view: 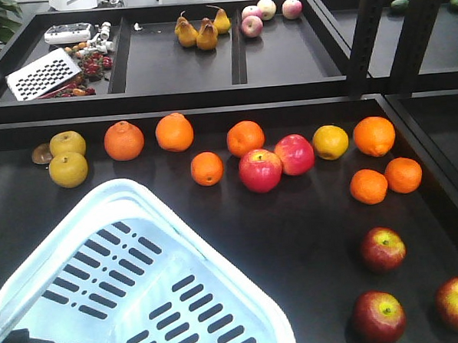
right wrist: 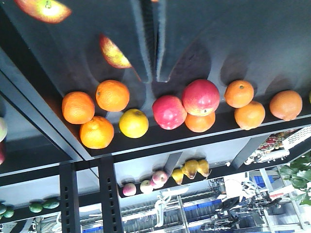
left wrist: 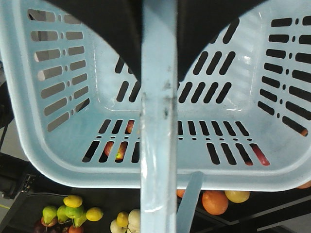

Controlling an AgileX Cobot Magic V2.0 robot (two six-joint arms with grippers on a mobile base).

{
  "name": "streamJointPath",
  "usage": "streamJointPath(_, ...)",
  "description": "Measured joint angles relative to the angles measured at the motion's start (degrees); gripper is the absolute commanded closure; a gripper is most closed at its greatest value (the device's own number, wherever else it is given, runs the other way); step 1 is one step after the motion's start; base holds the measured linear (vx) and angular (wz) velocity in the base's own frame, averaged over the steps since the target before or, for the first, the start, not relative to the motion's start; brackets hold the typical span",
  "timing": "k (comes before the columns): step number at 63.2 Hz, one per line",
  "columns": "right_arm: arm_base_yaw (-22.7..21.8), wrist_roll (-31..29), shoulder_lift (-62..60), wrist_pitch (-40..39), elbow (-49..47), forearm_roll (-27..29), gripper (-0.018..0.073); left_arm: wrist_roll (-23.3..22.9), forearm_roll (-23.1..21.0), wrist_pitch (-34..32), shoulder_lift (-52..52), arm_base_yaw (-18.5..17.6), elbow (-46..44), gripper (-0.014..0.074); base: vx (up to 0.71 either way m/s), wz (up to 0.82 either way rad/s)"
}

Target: Pick three apples into basket with both arms

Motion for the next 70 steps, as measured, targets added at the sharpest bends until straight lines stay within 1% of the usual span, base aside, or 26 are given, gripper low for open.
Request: streamJointPath(70, 0.0, 0.0, 0.0, 0.0, 0.0, 0.0, 0.0564, 0.0, 0.0, 0.0, 0.0, 0.0, 0.0, 0.0603, 0.01, 0.0)
